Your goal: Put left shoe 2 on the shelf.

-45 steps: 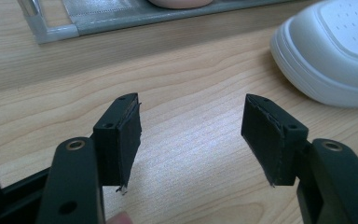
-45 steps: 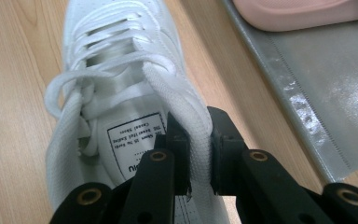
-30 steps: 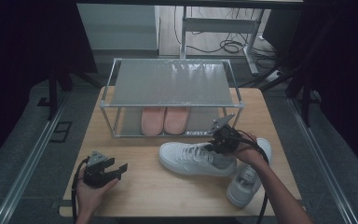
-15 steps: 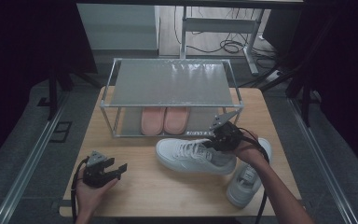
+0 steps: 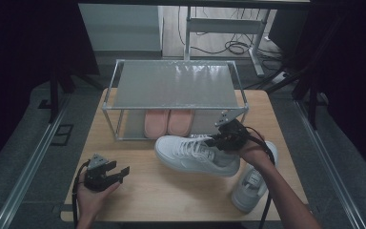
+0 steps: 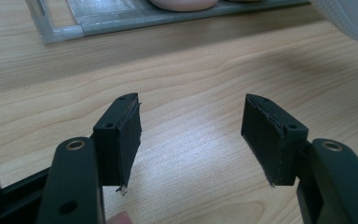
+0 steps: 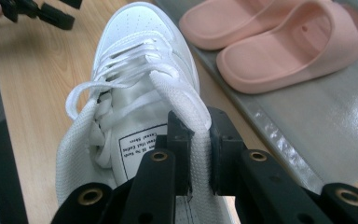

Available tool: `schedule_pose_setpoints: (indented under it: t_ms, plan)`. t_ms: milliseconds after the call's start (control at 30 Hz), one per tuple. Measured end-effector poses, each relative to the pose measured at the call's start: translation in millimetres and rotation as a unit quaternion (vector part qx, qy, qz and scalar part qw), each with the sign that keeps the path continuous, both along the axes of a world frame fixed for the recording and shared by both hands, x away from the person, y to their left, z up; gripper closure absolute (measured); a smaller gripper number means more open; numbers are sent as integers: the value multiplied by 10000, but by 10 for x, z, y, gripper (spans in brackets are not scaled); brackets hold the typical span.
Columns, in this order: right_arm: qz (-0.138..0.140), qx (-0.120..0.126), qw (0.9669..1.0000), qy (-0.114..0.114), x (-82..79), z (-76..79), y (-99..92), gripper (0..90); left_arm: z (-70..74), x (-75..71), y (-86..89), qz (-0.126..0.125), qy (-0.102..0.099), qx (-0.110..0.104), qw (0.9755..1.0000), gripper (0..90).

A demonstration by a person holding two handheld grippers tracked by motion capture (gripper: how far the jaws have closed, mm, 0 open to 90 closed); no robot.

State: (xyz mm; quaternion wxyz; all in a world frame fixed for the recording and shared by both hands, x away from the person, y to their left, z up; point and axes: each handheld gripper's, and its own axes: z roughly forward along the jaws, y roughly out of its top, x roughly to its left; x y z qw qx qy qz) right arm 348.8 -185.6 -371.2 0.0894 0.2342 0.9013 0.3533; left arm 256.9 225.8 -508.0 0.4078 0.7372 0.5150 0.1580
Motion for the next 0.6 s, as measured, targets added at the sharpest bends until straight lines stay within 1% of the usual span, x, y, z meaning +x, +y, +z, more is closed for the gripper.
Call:
schedule_pose_setpoints:
  t_ms: [33, 67, 233, 300, 333, 367, 400, 600]
  plan:
    - [0, 0, 10000, 0, 0, 0, 0, 813, 0, 0, 0, 0, 0, 0, 10000, 381]
    - [-16, 70, 10000, -15, -11, 43, 11, 813, 8, 12, -2, -22, -3, -4, 10000, 381]
    - [-84, 222, 9997, -64, -46, 166, 31, 814, 14, 47, -17, -76, -15, -28, 10000, 381]
    - [-90, 240, 9996, -83, -51, 190, 35, 814, 17, 55, -22, -83, -22, -30, 10000, 381]
    - [-106, 280, 9995, -124, -61, 237, 44, 814, 22, 68, -30, -84, -20, -49, 10000, 381]
    - [-106, 280, 9995, -124, -61, 237, 44, 814, 22, 68, -30, -84, -20, -49, 10000, 381]
    - [-126, 321, 9993, -158, -71, 285, 50, 814, 25, 83, -37, -115, -31, -50, 9999, 381]
    - [-175, 524, 9982, -236, -89, 422, 50, 815, 21, 109, -61, -160, -26, -54, 9999, 381]
